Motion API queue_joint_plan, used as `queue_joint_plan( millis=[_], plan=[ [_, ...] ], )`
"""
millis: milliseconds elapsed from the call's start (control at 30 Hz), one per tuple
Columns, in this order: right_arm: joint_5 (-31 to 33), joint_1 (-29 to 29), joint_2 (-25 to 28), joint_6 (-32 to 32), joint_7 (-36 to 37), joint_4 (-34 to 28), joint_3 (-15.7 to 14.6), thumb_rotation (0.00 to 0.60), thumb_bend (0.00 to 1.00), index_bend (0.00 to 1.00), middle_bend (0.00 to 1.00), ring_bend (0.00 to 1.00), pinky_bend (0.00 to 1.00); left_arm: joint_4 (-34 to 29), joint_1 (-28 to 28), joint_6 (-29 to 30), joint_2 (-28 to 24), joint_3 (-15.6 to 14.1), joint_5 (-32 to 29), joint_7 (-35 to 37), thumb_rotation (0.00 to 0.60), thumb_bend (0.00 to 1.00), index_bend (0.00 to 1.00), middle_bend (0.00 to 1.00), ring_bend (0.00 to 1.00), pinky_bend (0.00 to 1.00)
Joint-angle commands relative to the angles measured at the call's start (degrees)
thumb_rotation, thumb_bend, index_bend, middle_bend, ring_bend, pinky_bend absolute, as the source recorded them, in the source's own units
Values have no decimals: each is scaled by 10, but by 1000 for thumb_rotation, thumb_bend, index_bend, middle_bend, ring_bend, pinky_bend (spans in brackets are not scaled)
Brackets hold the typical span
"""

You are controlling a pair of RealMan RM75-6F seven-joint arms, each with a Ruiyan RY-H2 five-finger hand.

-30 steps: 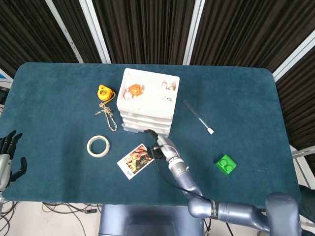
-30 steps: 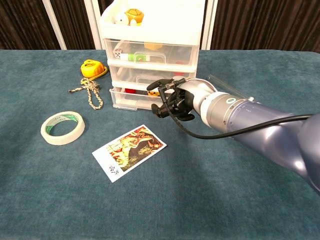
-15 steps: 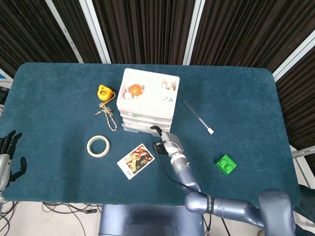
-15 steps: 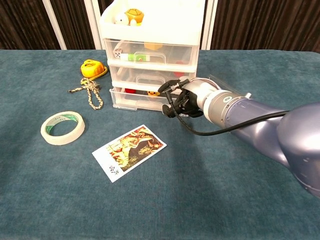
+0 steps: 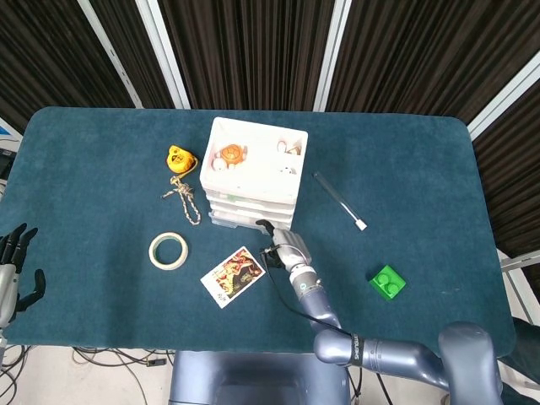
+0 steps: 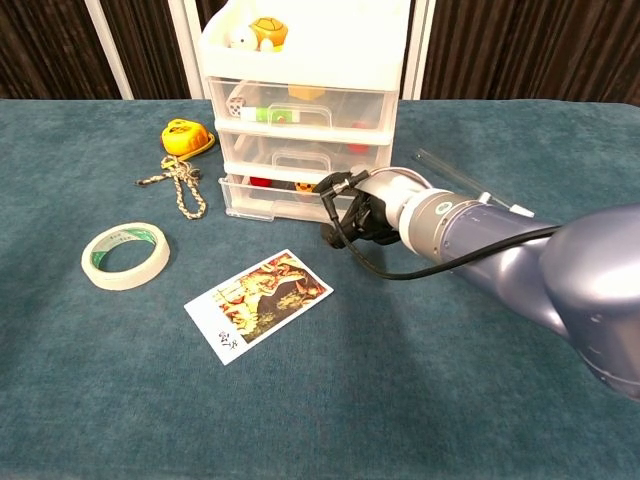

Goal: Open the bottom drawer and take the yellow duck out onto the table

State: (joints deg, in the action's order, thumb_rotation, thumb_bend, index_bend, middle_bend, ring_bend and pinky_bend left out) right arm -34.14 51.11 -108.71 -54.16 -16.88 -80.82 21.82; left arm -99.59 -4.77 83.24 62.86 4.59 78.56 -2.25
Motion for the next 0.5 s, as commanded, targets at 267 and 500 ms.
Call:
queue_joint_plan(
  millis=[267, 500],
  plan=[
    [34, 18, 0, 24, -12, 5, 12, 600, 608, 161, 1000, 1000, 1000, -1, 0, -2, -1, -1, -2, -1, 600, 582, 58, 0, 0, 0],
    [51, 28, 9, 38, -12, -4, 19, 600, 608, 188, 1000, 1000, 1000, -1, 0, -3, 0, -3, -2, -4, 600, 582, 58, 0, 0, 0]
  ],
)
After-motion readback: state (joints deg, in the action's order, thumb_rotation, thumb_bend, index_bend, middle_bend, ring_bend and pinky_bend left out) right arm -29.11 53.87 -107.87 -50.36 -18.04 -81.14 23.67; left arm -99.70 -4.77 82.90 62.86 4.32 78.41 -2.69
